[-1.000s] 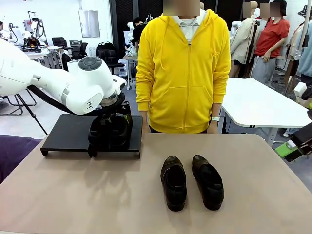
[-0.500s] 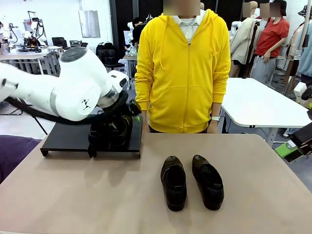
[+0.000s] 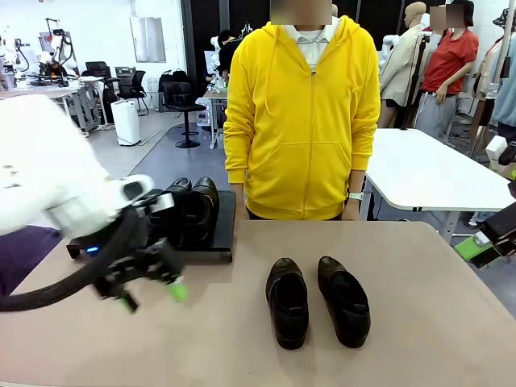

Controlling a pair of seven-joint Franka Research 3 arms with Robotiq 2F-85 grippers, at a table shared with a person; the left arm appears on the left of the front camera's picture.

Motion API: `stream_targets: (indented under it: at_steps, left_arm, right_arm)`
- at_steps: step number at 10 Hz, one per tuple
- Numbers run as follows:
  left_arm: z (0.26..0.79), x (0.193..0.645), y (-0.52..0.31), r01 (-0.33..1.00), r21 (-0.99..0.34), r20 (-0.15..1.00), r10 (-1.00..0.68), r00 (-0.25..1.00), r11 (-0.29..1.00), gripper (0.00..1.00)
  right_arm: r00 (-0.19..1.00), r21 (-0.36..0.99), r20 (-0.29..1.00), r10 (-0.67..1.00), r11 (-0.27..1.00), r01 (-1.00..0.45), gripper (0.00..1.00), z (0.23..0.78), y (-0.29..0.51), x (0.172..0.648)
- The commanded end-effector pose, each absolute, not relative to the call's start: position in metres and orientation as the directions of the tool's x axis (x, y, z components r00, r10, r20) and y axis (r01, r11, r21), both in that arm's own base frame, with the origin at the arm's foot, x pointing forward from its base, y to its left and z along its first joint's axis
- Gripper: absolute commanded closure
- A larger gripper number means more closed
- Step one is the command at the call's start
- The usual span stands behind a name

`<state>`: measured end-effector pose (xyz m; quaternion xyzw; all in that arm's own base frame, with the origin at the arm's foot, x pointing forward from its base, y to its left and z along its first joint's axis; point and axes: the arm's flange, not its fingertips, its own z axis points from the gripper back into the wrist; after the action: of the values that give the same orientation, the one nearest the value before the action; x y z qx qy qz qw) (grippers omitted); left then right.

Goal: Organize the shoes by placing them on the stand.
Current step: Place the Shoe from the middle of the table onto the Shoes Stand.

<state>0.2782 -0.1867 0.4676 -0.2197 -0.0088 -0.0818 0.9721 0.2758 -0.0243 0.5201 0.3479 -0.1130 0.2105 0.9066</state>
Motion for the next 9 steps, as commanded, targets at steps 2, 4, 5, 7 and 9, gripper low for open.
stream_targets:
  at_steps: [2, 4, 5, 7, 9]
  left_arm:
    - [0.488, 0.274, -0.05, 0.178, -0.646, 0.1, -0.149, 0.984, 0.742, 0.0]
    - [0.486, 0.271, 0.007, 0.155, -0.779, 0.251, 0.076, 0.965, 0.607, 0.0]
    - [0.509, 0.281, -0.047, 0.15, -0.628, 0.121, -0.095, 0.988, 0.763, 0.0]
    - [0.509, 0.281, -0.047, 0.15, -0.628, 0.121, -0.095, 0.988, 0.763, 0.0]
    - [0.509, 0.281, -0.047, 0.15, -0.628, 0.121, -0.095, 0.988, 0.763, 0.0]
  right_arm:
    - [0.889, 0.593, 0.35, 0.296, 0.664, -0.455, 0.0, 0.525, -0.023, 0.277]
    - [0.889, 0.593, 0.35, 0.296, 0.664, -0.455, 0.0, 0.525, -0.023, 0.277]
    - [0.889, 0.593, 0.35, 0.296, 0.664, -0.455, 0.0, 0.525, -0.023, 0.277]
    - [0.889, 0.593, 0.35, 0.296, 0.664, -0.455, 0.0, 0.525, -0.023, 0.277]
    - [0.889, 0.593, 0.35, 0.296, 0.664, -0.455, 0.0, 0.525, -0.023, 0.277]
